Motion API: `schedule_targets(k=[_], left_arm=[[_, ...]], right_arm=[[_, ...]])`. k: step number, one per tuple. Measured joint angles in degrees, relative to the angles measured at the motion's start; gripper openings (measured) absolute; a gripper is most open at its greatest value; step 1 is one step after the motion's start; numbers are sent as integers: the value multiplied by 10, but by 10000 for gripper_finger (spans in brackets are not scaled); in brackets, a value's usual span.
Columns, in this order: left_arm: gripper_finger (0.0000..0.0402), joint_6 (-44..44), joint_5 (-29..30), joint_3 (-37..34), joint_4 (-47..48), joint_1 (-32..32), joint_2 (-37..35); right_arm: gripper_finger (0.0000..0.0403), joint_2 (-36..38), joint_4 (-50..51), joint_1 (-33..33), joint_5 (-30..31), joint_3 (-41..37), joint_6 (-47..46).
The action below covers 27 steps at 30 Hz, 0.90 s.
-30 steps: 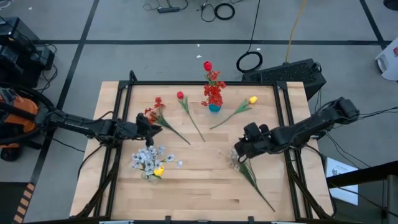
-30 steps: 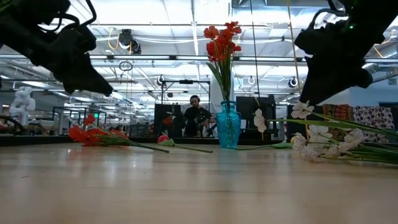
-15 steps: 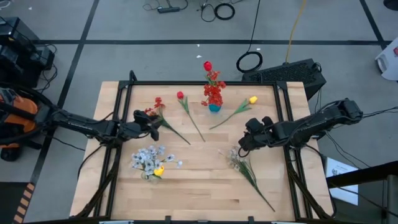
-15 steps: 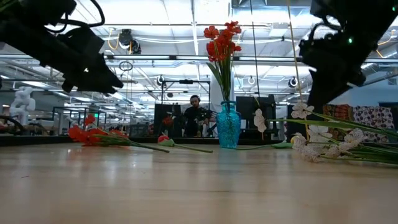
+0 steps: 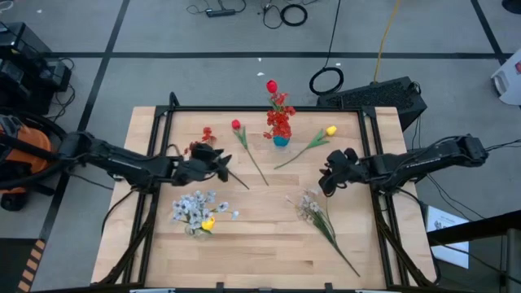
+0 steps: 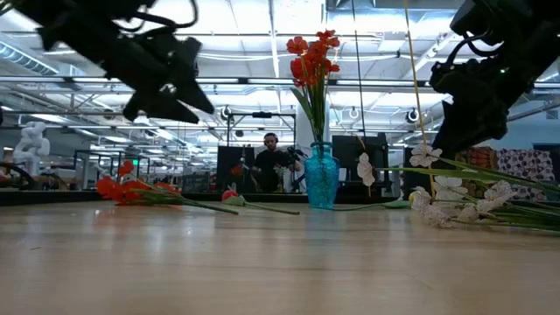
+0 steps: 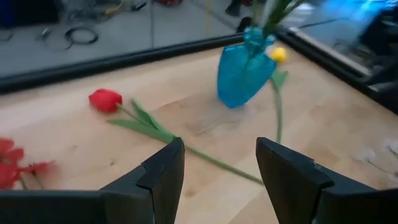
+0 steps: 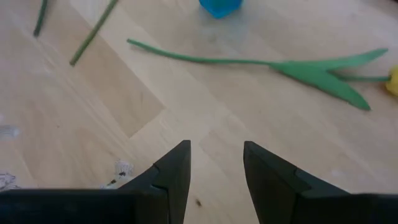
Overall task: Sort flowers into vase by color
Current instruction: Put the orange flowers into the blue vase
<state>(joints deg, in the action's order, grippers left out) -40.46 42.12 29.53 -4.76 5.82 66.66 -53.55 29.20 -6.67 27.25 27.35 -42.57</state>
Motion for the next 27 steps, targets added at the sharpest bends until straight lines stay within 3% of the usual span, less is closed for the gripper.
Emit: schedule_targets(k=[4,8,11,20,27], left_arm=[[205,-160,-10,89,138,-31,70],[205,-352,-119,170,318,-74,127],[205,-415,-189,201,394,-103,161],[205,-474,-326,208,395,-169,240],[205,-482,-360,210,394,-191,295]], right_arm=[[139,1,-21,1,0,0,28],[139,1,-20,1,0,0,39],[139,1,-21,1,0,0,47],[139,0,-20,1,0,0,55],[139,0,-20,1,25,0,56]])
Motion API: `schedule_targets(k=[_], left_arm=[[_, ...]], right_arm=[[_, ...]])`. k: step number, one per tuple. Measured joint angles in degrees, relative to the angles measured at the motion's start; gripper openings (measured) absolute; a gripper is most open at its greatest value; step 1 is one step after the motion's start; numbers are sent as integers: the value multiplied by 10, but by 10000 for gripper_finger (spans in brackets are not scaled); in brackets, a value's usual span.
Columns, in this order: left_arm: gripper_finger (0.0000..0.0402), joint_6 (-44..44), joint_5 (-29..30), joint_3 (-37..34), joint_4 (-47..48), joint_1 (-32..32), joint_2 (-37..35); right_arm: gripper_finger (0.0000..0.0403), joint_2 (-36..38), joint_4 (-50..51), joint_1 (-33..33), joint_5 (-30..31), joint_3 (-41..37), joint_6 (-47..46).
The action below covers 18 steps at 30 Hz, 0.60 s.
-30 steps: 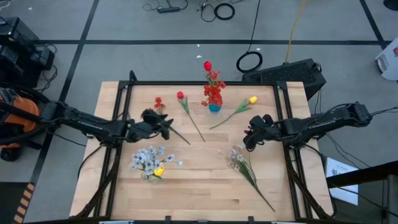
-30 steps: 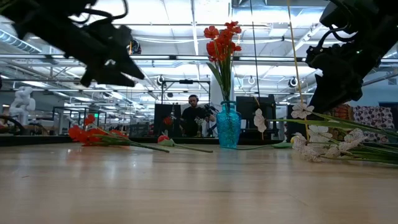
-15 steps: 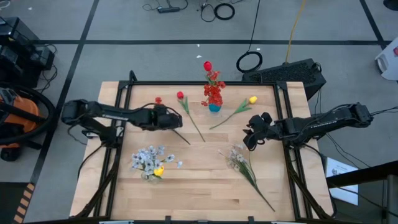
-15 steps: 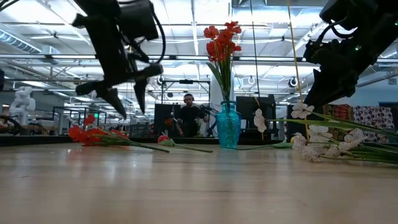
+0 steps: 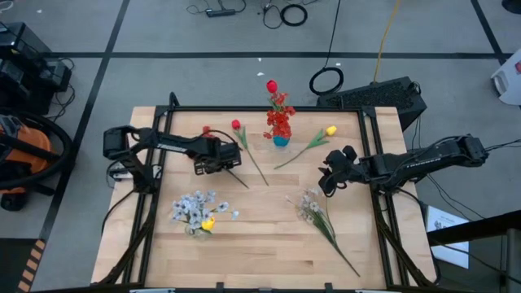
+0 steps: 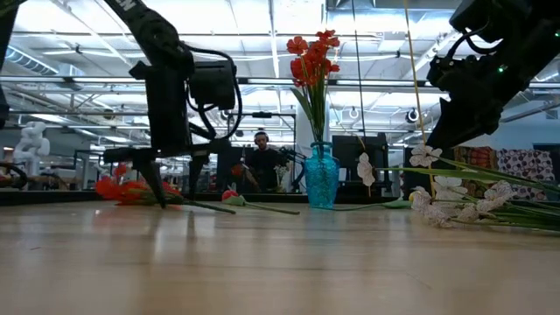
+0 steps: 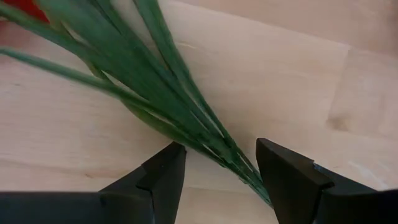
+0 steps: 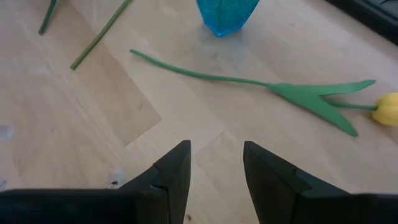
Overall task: Sort flowers into vase by color
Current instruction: Put the orange flowers into the blue vase
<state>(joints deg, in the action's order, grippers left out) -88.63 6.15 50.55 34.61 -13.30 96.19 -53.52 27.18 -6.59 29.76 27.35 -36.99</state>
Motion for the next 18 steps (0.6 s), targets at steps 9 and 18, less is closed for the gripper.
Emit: schedule_targets(k=[9,18], left_arm=[[151,22,5,-1,-6,-18,13],[13,50,52,-1,-15,-19,15]], right_arm=[[139,0,0,0,5,0,1],[139,0,2,0,5,0,0]])
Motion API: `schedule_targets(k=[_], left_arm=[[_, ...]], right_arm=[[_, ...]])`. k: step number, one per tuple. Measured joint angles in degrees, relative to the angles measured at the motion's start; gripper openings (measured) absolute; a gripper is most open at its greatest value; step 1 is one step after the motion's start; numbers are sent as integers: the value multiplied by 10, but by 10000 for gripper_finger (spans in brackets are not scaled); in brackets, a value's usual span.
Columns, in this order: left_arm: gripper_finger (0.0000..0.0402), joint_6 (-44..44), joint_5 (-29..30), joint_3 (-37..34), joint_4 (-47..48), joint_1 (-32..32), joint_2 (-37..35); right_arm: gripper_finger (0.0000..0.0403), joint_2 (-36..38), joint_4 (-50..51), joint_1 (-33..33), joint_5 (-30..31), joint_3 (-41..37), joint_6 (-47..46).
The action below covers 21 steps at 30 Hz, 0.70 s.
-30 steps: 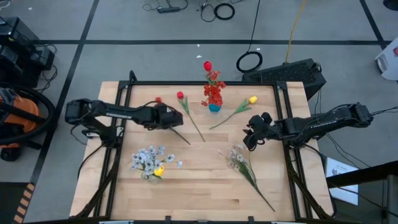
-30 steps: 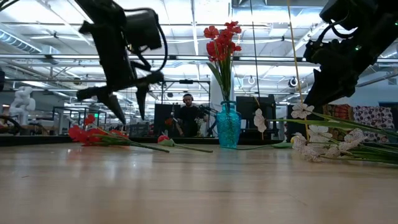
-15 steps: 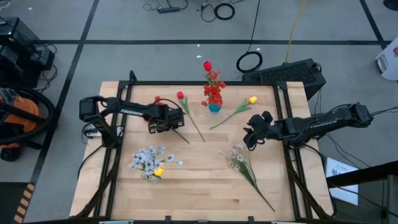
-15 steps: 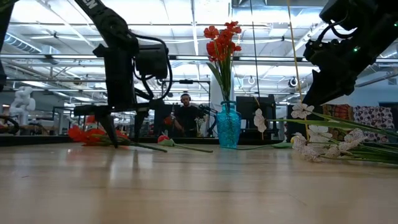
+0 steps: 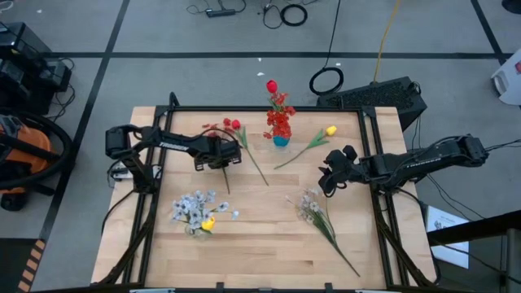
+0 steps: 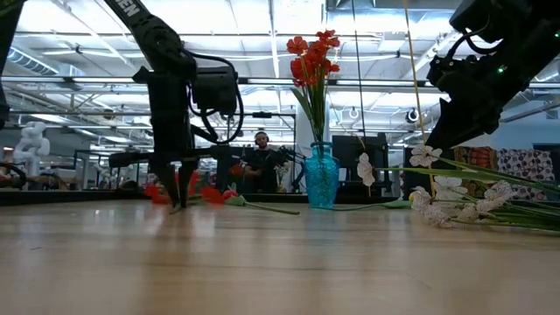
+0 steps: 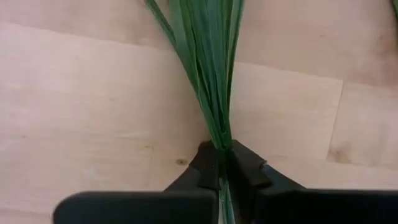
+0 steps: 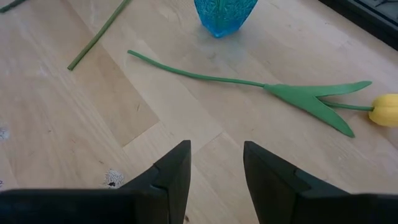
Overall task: Sort flowers into vase by color
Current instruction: Put the orange flowers into the blue vase
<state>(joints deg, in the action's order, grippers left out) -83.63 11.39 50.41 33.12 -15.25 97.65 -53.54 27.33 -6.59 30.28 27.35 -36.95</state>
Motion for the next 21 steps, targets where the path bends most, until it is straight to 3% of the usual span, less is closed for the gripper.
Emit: schedule_targets(k=[5,13,17,21], left_arm=[[19,4,27,-2,2,10,-8],[15,8,181,-3,32,34,-110],[14,62,262,-3,1,63,-174],[14,175,330,-3,-107,98,-209]], right_arm=[[139,0,1,0,0,0,0],[139,0,3,0,0,0,-16],[139,0,3,0,0,0,-16],[139,0,2,0,3,0,-16]])
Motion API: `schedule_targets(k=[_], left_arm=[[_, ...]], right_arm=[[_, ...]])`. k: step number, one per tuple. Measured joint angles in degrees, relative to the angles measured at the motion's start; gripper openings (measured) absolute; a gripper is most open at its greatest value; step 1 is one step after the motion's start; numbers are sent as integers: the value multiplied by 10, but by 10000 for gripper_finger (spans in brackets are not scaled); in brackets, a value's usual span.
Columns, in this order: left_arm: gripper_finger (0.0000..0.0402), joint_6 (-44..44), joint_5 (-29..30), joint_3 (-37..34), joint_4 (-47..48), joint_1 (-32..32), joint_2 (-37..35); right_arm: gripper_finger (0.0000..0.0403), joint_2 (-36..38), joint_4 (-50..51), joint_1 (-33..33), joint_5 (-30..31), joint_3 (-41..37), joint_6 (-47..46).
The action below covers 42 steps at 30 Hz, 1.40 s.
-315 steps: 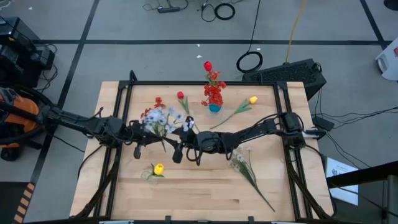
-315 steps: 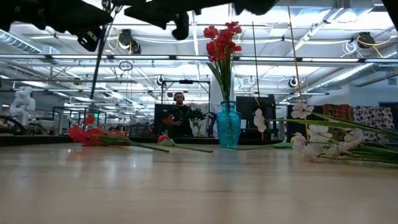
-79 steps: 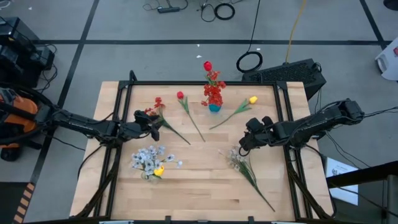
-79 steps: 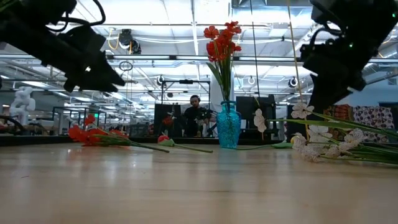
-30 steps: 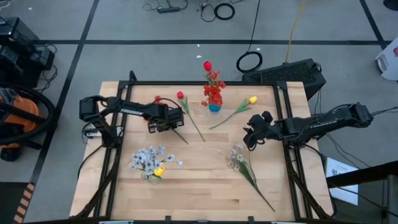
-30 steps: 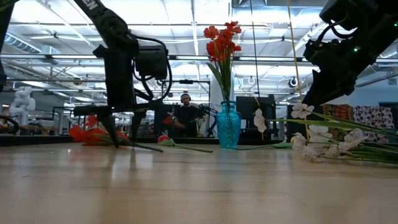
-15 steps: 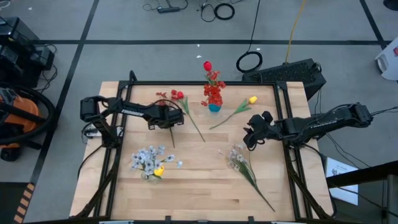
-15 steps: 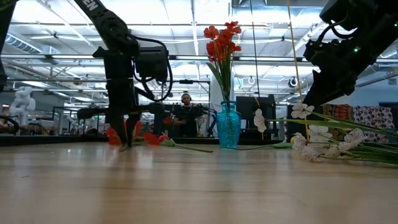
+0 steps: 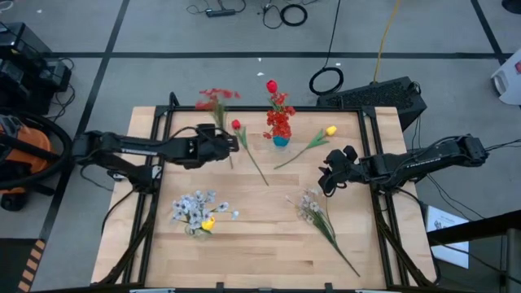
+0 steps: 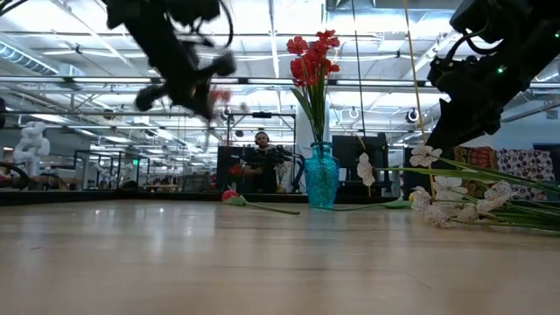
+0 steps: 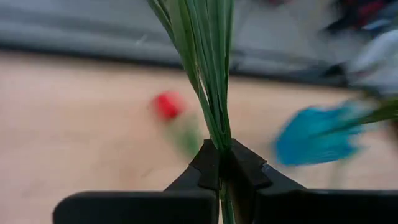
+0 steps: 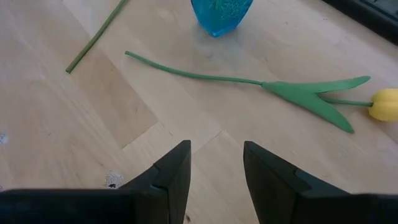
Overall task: Sort flowers into vase by color
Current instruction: Put the orange flowers into the blue vase
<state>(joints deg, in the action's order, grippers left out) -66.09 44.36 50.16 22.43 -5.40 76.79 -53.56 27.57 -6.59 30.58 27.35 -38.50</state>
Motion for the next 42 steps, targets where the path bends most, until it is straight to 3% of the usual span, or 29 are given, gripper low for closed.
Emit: schedule_targets(k=[3,6,11,16,19,27,34,42], left_arm=[[15,154,22,1,-124,20,-2],[16,344,1,1,-238,25,6],[17,566,-38,1,-285,-3,9],[17,534,-37,1,-295,-34,9],[17,572,-59,-2,-337,-45,10],[9,639,-215,-57,-603,-84,46],[9,640,-342,-63,-793,-125,156],[8,672,-378,-61,-1039,-142,273]], right_arm=[[139,0,-2,0,23,0,0],[139,0,-4,0,30,0,0],[139,0,-4,0,25,0,0],[139,0,-4,0,25,0,1],[139,0,-4,0,24,0,2],[139,0,-4,0,24,0,2],[139,0,-5,0,24,0,2],[139,0,-5,0,24,0,2]])
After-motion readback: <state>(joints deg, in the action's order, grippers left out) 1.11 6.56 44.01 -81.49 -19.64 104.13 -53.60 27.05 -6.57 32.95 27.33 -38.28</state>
